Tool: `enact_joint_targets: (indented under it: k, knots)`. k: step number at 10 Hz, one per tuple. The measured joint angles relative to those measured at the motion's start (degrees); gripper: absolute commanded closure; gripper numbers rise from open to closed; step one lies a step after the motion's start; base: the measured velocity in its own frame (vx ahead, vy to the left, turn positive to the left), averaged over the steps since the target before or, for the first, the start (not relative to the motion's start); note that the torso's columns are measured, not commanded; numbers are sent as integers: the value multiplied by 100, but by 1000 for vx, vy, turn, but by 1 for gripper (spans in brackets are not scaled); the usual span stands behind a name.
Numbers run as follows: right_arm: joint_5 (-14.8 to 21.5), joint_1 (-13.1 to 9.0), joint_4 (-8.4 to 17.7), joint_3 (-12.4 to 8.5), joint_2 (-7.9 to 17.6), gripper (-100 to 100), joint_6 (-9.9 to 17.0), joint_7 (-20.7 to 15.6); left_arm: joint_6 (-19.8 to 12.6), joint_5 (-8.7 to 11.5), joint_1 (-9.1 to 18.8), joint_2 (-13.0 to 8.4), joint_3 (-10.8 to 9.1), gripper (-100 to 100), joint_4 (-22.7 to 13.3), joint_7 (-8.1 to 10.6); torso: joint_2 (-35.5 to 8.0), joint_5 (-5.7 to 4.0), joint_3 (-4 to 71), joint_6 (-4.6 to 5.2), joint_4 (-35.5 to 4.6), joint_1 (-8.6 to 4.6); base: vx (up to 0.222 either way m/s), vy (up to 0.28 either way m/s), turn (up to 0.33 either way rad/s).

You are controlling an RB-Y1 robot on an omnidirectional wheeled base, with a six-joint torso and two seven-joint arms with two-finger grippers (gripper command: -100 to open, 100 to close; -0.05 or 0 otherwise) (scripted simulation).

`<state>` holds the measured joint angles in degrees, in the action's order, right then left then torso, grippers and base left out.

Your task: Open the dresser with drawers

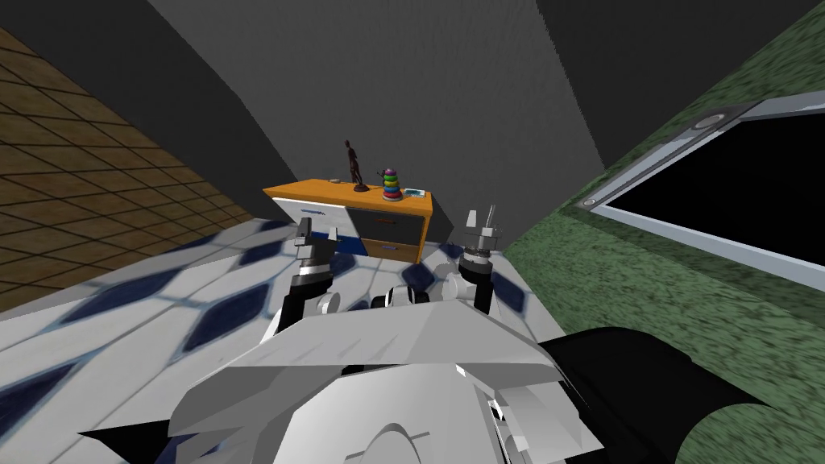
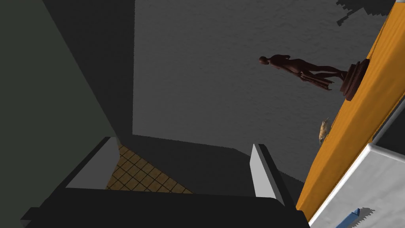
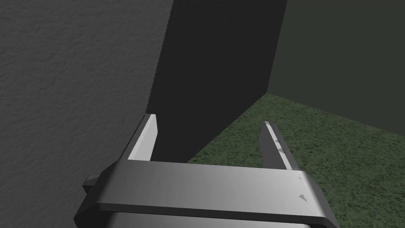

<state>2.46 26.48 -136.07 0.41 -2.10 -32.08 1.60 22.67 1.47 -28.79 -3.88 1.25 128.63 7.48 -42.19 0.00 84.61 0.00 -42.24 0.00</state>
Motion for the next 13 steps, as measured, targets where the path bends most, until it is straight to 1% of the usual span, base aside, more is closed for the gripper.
enact_joint_targets:
  k: [2,5,7,8,9,10,13]
  knots:
    - [0,0,0,0,0,0,0,0,27,23,60,-259,-10,-100,-215,21,-6,-1,-2,0,-3,-2,69,-6,-30]
    - [0,0,0,0,0,0,0,0,115,11,183,-457,59,-100,-665,6,-9,0,-4,0,-4,-2,77,-3,-42]
    - [0,0,0,0,0,0,0,0,129,24,296,-560,72,-100,-951,14,-10,0,-4,0,-4,1,80,-6,-36]
    - [0,0,0,0,0,0,0,0,123,23,295,-594,99,-100,-1035,14,-9,-1,-4,0,-4,-5,92,-4,-40]
    - [0,0,0,0,0,0,0,0,148,29,335,-638,110,-100,-1195,19,-6,0,-2,0,-3,0,89,12,-45]
    - [0,0,0,0,0,0,0,0,137,26,426,-655,126,-100,-1355,12,-7,1,-2,0,-4,5,86,2,-41]
    - [0,0,0,0,0,0,0,0,193,13,500,-696,207,-100,-1758,-10,-13,0,-6,0,-5,-1,77,4,-37]
